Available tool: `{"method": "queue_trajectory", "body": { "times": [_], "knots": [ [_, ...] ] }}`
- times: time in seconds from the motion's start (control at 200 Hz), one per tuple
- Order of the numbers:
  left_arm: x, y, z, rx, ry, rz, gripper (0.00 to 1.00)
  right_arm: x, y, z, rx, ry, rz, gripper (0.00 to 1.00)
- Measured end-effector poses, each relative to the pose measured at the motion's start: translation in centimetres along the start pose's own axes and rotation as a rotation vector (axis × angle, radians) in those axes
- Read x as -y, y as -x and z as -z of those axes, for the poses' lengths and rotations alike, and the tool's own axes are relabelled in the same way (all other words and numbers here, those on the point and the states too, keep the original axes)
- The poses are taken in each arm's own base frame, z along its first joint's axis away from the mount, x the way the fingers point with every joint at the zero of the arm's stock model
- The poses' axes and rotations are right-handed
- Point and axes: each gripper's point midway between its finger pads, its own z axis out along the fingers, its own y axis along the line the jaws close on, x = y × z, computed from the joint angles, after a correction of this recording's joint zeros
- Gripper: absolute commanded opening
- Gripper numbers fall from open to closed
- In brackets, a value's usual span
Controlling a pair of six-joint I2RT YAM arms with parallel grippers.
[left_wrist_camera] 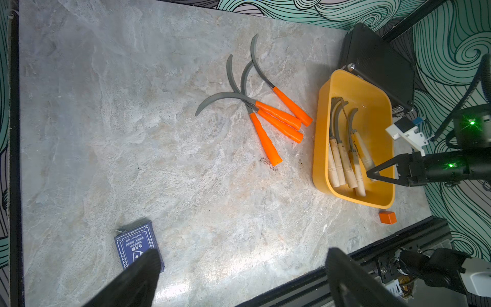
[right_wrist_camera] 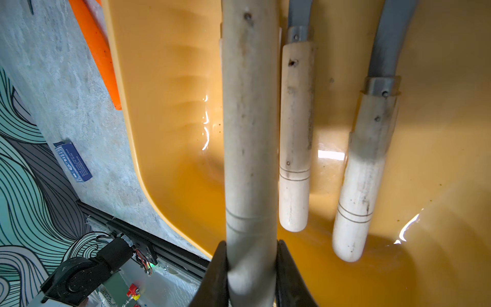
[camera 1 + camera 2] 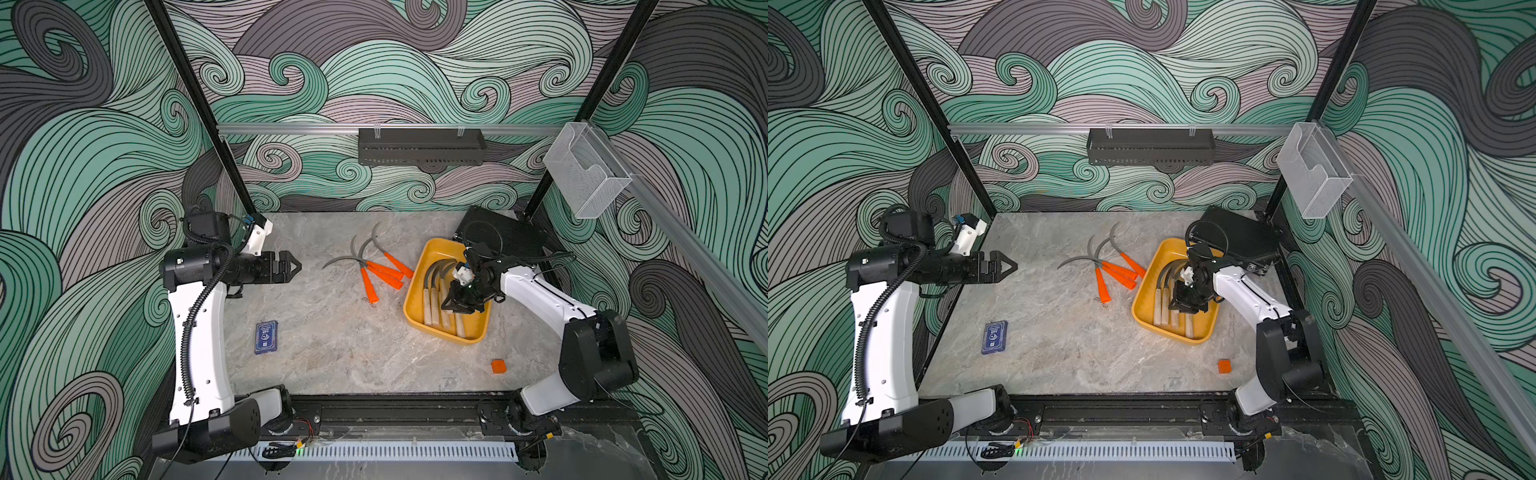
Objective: Put small sickles into storage boxes
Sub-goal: Place the sickle in the storage box.
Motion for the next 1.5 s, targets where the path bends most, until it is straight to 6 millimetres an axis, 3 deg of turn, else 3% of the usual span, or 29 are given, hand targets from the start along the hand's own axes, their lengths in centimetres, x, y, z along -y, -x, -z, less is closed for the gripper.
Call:
{"method": "queue_trajectory", "body": {
  "times": [0.74,0.951,1.501],
  "knots": [
    [0.2,-0.8,0.4,-0.004,0.011,0.0,0.97,0.5,-0.6,-2.4,-0.04,-0.077,0.057,0.08],
    [0.1,-1.2,0.2,-0.015,0.009,0.005,0.97,0.8,-0.8,-2.7,-0.041,-0.107,0.07,0.23],
    [0.2,-1.5,0.2,-0.019,0.008,0.002,0.97,1.2,-1.5,-2.9,-0.052,-0.156,0.082,0.33]
  ]
}}
